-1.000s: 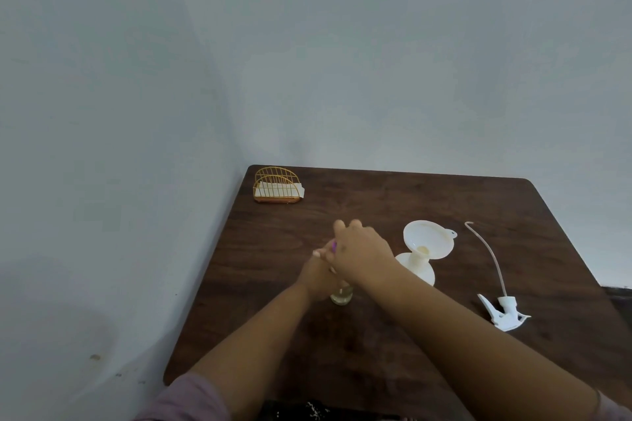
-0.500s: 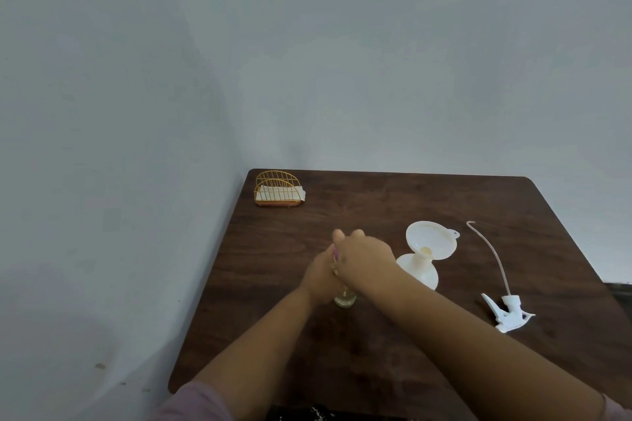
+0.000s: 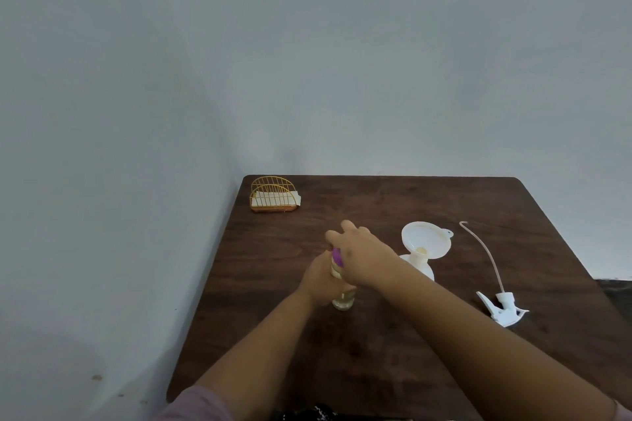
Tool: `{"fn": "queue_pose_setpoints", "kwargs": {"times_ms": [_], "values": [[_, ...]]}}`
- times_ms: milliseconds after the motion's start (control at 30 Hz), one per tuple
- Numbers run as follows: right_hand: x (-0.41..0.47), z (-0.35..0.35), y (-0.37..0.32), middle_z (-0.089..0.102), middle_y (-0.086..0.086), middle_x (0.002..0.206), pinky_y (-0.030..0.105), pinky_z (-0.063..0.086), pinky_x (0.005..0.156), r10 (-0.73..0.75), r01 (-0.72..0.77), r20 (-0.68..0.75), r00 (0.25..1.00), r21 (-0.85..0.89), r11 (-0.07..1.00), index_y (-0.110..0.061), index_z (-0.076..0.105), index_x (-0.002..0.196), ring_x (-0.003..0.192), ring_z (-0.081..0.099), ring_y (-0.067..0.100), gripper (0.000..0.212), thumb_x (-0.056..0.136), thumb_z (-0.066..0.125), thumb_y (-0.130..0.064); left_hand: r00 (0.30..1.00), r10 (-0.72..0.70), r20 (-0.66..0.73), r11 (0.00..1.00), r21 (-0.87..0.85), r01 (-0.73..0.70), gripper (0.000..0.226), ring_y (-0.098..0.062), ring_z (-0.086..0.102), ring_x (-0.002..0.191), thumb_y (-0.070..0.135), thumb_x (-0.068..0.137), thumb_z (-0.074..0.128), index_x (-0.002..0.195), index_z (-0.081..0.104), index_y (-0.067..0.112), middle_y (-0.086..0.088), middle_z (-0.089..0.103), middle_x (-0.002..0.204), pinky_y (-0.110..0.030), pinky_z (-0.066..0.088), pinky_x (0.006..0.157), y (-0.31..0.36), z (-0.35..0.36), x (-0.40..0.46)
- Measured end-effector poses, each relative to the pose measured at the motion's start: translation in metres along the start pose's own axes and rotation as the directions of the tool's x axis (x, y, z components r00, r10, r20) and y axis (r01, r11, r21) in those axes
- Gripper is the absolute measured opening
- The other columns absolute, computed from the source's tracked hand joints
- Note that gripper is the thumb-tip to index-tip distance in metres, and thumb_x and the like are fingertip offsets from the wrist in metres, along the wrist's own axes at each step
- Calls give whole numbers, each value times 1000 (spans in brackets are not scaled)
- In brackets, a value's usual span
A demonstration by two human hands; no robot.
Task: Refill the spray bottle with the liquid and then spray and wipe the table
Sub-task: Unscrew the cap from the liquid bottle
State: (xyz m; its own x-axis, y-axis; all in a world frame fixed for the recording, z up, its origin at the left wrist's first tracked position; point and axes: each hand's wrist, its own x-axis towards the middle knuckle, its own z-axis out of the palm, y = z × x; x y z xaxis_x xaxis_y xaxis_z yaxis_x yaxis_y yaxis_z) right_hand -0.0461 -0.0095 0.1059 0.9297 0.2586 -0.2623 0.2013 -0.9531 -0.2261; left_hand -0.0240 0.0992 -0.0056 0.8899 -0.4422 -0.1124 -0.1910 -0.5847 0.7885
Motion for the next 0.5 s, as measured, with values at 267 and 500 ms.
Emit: {"fn": "queue_pose_setpoints", "kwargs": {"times_ms": [267,500], "values": [[-5,1,28,37,-4,110,16,42,69,-60,102,-131,990,340,935,-30,44,110,100,50,18,56,72,72,1,997,-74,-10,966,-248,69,60,-10,65,102,37,62,78,118,58,26,6,69,109,-40,54,93,0,-1,-6],[-22,30,53,52,-6,119,33,53,92,85,152,-298,951,690,708,-36,56,114,105,57,11,50,75,79,-16,992,-109,-71,918,-390,73,57,-17,68,102,14,70,82,119,56,31,0,70,109,-42,54,93,0,6,-11]]}}
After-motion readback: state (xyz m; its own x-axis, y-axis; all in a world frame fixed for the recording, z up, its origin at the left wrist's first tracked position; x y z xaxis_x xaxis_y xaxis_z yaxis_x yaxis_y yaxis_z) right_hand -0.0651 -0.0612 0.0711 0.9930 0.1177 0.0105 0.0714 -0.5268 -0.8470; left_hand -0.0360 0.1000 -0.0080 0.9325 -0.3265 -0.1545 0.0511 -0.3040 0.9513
